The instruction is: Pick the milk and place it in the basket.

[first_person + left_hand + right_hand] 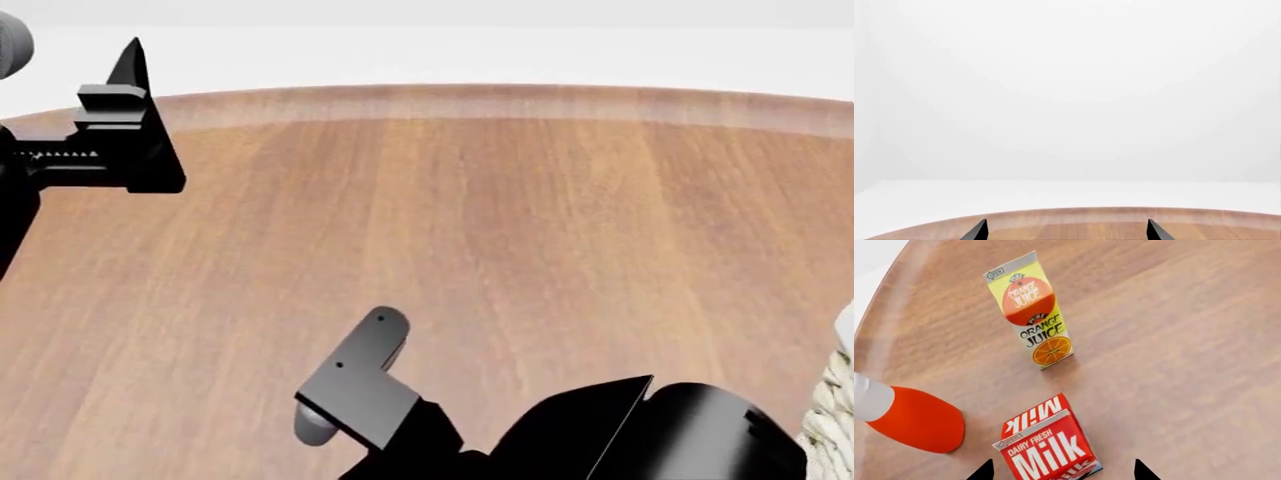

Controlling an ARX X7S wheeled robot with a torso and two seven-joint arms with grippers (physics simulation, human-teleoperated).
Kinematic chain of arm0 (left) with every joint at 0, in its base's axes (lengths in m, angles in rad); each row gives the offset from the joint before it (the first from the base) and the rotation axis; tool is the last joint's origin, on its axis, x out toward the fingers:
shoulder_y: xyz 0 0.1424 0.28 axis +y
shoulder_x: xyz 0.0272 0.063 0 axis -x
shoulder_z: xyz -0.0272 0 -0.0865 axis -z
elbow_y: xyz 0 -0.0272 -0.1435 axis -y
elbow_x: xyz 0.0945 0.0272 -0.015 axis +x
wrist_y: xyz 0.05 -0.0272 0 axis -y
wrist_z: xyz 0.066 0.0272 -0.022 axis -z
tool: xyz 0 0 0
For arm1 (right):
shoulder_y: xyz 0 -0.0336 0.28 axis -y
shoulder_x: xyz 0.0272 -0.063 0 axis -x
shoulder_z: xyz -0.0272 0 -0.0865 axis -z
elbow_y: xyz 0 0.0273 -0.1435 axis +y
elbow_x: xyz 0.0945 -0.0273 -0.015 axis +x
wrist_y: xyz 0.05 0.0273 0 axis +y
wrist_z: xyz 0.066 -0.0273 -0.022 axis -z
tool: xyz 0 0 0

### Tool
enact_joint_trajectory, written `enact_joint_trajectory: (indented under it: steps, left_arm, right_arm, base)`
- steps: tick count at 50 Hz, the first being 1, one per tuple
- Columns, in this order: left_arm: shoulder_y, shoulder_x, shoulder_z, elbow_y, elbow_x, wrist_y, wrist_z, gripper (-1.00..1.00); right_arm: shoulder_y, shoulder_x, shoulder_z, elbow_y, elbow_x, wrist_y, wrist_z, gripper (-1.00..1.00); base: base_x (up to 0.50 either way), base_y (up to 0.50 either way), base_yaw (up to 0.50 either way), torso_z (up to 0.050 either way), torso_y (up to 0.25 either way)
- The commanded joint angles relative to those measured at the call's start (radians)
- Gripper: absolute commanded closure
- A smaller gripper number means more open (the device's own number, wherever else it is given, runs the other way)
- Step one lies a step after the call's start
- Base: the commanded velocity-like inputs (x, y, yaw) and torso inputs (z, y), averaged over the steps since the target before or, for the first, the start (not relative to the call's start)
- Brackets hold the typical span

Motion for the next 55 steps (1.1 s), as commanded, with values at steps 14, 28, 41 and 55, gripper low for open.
enact_joint_trajectory:
  steps: [14, 28, 41, 55]
  left_arm:
    - [-0.005, -0.004, 0.012, -0.01, -0.017, 0.009, -0.014, -1.0]
    - [0.008, -0.013, 0.016, -0.01, -0.025, 0.022, -0.017, -1.0]
    - [0.014, -0.022, 0.036, -0.013, -0.026, 0.033, -0.021, -1.0]
    - [0.016, -0.025, 0.036, -0.011, -0.033, 0.048, -0.027, -1.0]
  right_arm:
    - [0.021, -0.015, -0.08, -0.009, -0.038, -0.009, -0.075, -1.0]
    - [0.029, -0.015, -0.097, -0.005, -0.049, -0.015, -0.081, -1.0]
    - [0.037, -0.013, -0.102, -0.008, -0.052, -0.021, -0.082, -1.0]
    - [0.044, -0.013, -0.112, -0.004, -0.059, -0.03, -0.087, -1.0]
  base:
    - [0.0, 0.0, 0.0, 0.0, 0.0]
    - [0.0, 0.0, 0.0, 0.0, 0.0]
    - [0.0, 0.0, 0.0, -0.033, 0.0]
    - [0.0, 0.0, 0.0, -0.015, 0.0]
